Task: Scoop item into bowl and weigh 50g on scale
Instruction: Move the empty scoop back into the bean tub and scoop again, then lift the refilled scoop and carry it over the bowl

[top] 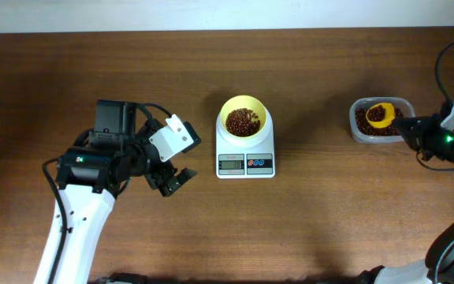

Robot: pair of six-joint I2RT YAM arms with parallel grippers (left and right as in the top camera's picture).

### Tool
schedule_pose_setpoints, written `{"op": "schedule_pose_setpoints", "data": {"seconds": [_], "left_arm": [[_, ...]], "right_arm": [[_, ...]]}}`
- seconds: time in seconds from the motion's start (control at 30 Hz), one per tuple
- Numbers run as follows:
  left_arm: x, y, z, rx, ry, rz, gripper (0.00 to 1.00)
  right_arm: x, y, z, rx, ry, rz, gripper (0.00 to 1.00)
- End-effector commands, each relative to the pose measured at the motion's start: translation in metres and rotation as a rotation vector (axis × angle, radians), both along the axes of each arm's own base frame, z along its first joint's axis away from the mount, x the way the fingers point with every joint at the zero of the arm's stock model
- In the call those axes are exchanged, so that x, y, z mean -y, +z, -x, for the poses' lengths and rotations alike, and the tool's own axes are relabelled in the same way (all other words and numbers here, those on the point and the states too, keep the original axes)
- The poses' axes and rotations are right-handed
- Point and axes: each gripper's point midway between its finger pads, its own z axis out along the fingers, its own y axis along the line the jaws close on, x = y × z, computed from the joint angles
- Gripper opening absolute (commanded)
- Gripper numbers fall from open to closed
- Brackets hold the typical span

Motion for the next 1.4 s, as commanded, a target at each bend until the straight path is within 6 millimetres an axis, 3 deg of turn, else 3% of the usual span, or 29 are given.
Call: {"op": "schedule_pose_setpoints", "data": {"seconds": [0.0, 0.23, 0.37, 0.67, 0.93, 1.07, 1.23, 1.37], "left_arm": [[0.0, 0.006, -0.002, 0.022, -0.011, 0.0, 0.99], [0.0, 0.006, -0.002, 0.022, -0.011, 0.0, 0.99], [0.0, 0.006, -0.002, 0.022, -0.011, 0.0, 0.99], [0.0, 0.006, -0.002, 0.022, -0.011, 0.0, 0.99], [0.0, 0.006, -0.002, 0.022, -0.011, 0.0, 0.99], [0.0, 0.006, -0.002, 0.022, -0.011, 0.0, 0.99], [0.0, 0.006, -0.002, 0.022, -0.011, 0.0, 0.99], [0.0, 0.006, -0.002, 0.022, -0.011, 0.0, 0.99]], "right_arm": [[-0.005, 0.002, 0.001, 0.02, 0.022, -0.039, 0.04], [-0.016, 0.014, 0.0, 0.072, 0.068, -0.095, 0.04], [-0.042, 0.017, -0.01, 0.101, 0.142, -0.076, 0.04], [-0.143, 0.043, -0.045, 0.18, 0.329, -0.121, 0.04], [-0.248, 0.057, -0.033, 0.283, 0.592, -0.103, 0.04], [-0.284, 0.053, -0.024, 0.397, 0.718, 0.01, 0.04], [-0.293, 0.044, -0.013, 0.577, 0.863, 0.174, 0.04], [-0.283, 0.031, -0.025, 0.612, 0.852, 0.34, 0.04]]}}
